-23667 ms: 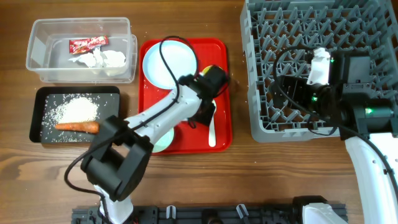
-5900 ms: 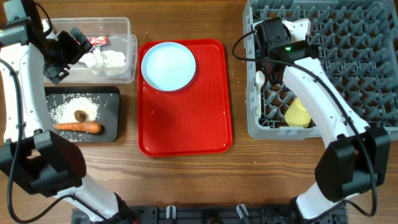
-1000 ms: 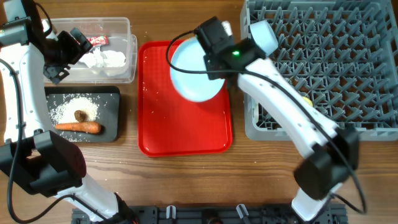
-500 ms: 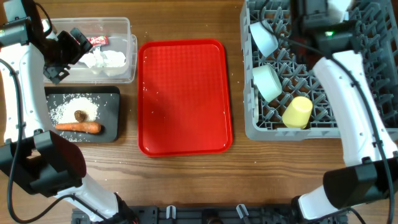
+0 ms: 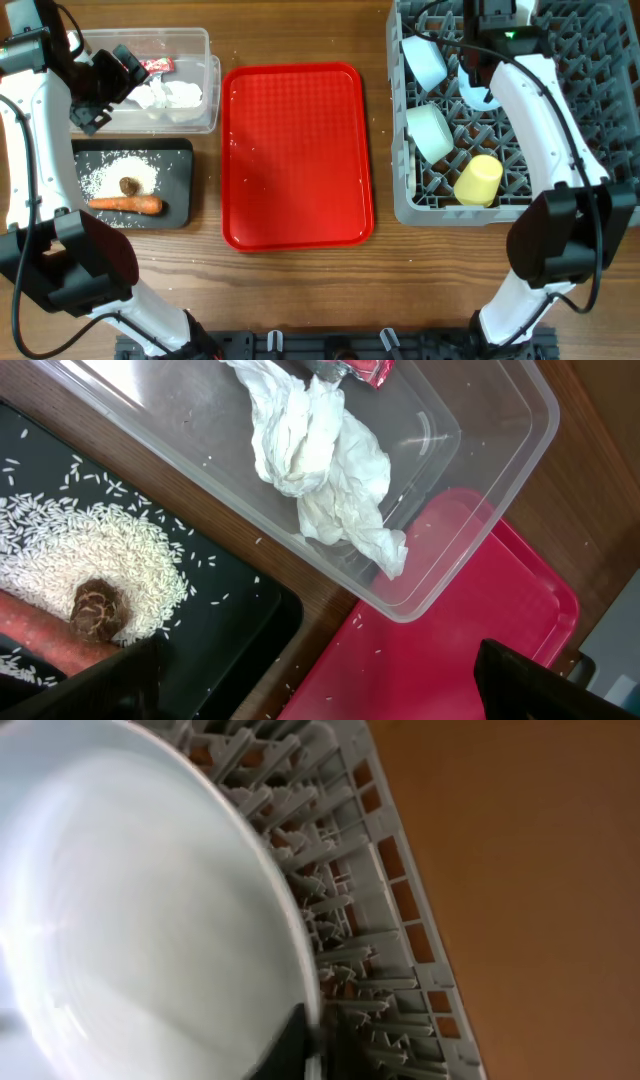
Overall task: Sort waste into correct bins and load items into the dishwasher rack
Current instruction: 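Lift the plate with the right gripper and stand it upright in the rack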
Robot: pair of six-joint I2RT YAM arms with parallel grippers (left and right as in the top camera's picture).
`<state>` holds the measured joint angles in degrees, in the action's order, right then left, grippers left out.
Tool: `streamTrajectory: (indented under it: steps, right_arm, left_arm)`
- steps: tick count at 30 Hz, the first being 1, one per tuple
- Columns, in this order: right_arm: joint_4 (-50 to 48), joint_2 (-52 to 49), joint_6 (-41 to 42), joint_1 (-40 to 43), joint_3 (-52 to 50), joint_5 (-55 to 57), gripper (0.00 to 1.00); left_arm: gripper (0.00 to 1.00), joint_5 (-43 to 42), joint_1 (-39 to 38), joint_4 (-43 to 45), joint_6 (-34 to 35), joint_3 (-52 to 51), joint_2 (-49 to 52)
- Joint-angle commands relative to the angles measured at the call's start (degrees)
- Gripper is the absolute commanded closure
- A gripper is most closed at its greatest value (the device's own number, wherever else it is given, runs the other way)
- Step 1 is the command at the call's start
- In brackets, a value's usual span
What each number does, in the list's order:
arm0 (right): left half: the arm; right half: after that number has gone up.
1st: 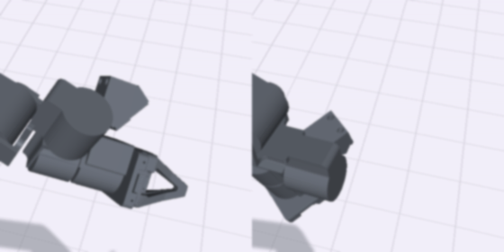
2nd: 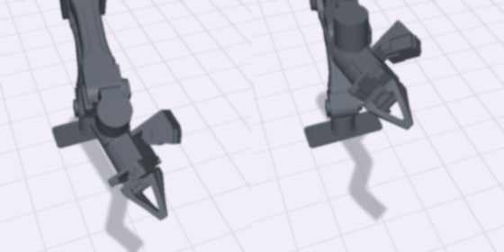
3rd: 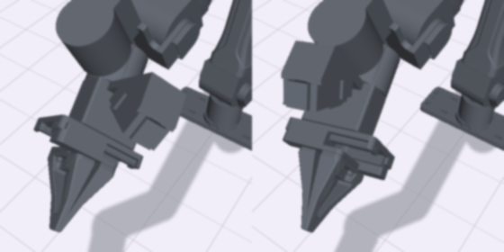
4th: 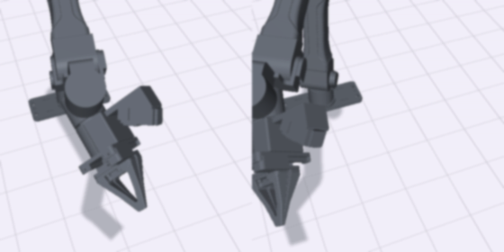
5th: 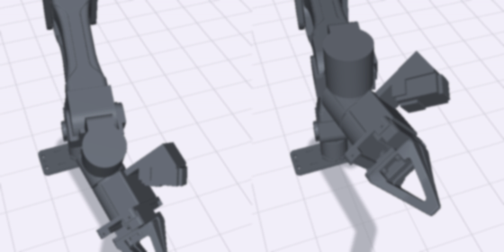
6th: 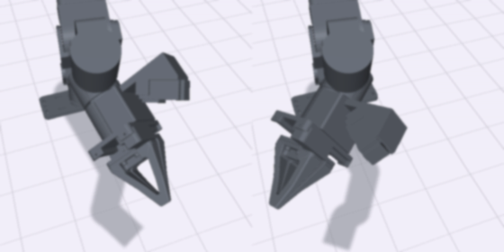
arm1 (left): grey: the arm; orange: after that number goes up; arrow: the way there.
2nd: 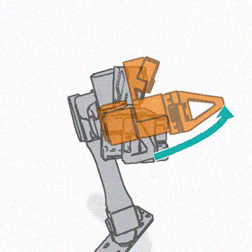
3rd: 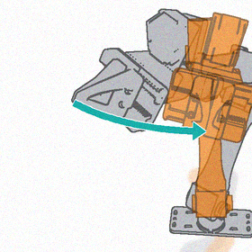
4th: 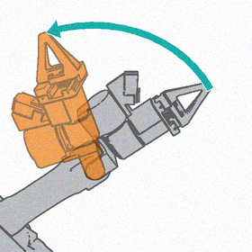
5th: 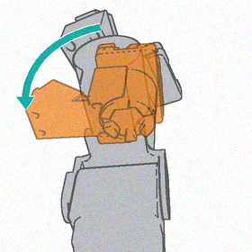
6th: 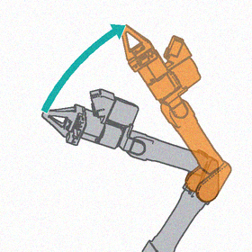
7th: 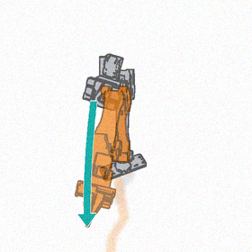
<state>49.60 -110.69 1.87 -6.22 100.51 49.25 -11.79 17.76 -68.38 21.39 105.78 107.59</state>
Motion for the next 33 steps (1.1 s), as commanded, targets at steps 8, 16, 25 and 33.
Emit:
streamTrajectory:
  steps: [8,16,25,33]
  right_arm:
    - [3.9,3.8,1.8,-4.5,2.0,-4.4,0.00]
    - [15.1,22.1,2.6,-13.8,2.8,-15.2,0.00]
    - [15.7,32.4,2.3,-17.4,2.8,-43.5,0.00]
    - [14.2,33.9,2.7,-17.4,2.8,-33.0,0.00]
  left_arm:
    - [0.00,0.3,0.2,0.0,0.5,1.2,-1.5]
    - [0.00,0.3,0.2,0.0,0.5,1.2,-1.5]
    - [0.00,0.3,0.1,0.0,0.5,1.2,-1.5]
    - [0.00,0.3,0.2,0.0,0.5,1.2,-1.5]
